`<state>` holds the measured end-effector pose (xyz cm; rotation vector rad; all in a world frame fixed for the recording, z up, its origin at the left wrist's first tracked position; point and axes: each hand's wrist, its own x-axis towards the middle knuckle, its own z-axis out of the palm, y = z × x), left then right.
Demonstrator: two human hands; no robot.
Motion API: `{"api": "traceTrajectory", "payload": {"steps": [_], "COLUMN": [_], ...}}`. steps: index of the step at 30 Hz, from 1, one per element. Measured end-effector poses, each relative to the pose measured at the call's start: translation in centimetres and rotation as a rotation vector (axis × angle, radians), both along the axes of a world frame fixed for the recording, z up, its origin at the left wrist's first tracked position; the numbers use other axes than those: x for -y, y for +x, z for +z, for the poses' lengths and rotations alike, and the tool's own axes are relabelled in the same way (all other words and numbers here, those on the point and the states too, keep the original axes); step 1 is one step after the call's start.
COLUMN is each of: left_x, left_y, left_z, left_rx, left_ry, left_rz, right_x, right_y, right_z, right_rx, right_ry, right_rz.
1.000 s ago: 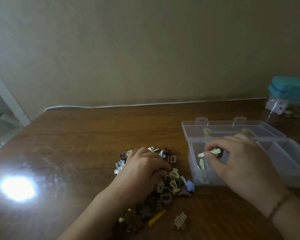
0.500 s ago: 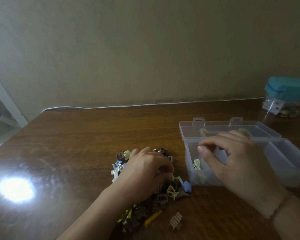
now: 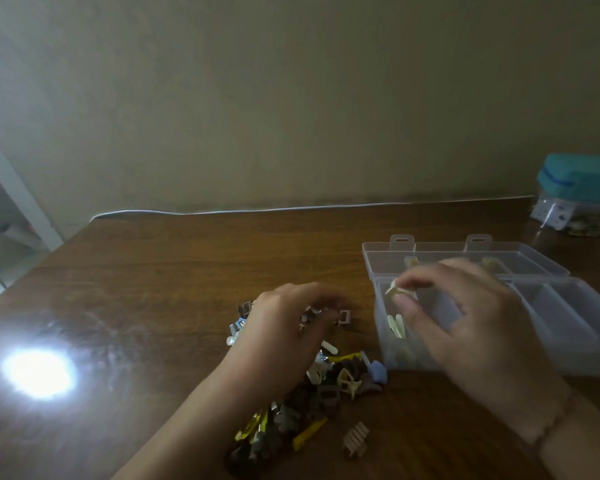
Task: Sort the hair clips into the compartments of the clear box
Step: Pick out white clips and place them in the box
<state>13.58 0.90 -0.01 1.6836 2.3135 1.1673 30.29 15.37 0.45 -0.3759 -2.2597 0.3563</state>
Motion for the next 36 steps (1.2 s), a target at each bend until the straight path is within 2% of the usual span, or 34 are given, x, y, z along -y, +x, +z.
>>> {"api": "traceTrajectory", "payload": {"steps": [2, 4, 8, 21, 27, 30, 33, 36], "left_x": [0.0, 0.0, -0.2, 0.3, -0.1, -0.1, 0.0, -0.2], "left_y": [-0.8, -1.0, -1.4, -1.6, -1.5, -1.6, -1.3, -0.1], "left_z": [-0.5, -1.0, -1.2, -0.8, -0.8, -1.0, -0.9, -0.6], "left_rx": [-0.234, -0.254, -0.226, -0.292, -0.336, -0.369, -0.388, -0.326], "left_ry": [-0.187, -0.291, -0.312, -0.331, -0.383, -0.307, -0.059, 0.178], "left_rz": [0.04, 0.049, 0.075, 0.105, 0.082, 0.063, -0.005, -0.141], "right_x": [-0.7, -1.0, -0.8, 0.3, 0.7, 1.0, 1.5, 2.3], "right_y": [0.2, 0.2, 0.0, -0.3, -0.5, -0.6, -0.7, -1.0], "right_z": [-0.1, -0.4, -0.4, -0.5, -0.5, -0.6, -0.7, -1.0], "right_rx": [0.084, 0.184, 0.276, 0.096, 0.099, 0.101, 0.123, 0.093], "right_ry": [-0.032, -0.061, -0.077, 0.0, 0.023, 0.024, 0.051, 0.096], "right_rz": [-0.093, -0.127, -0.101, 0.007, 0.048, 0.056, 0.079, 0.106]}}
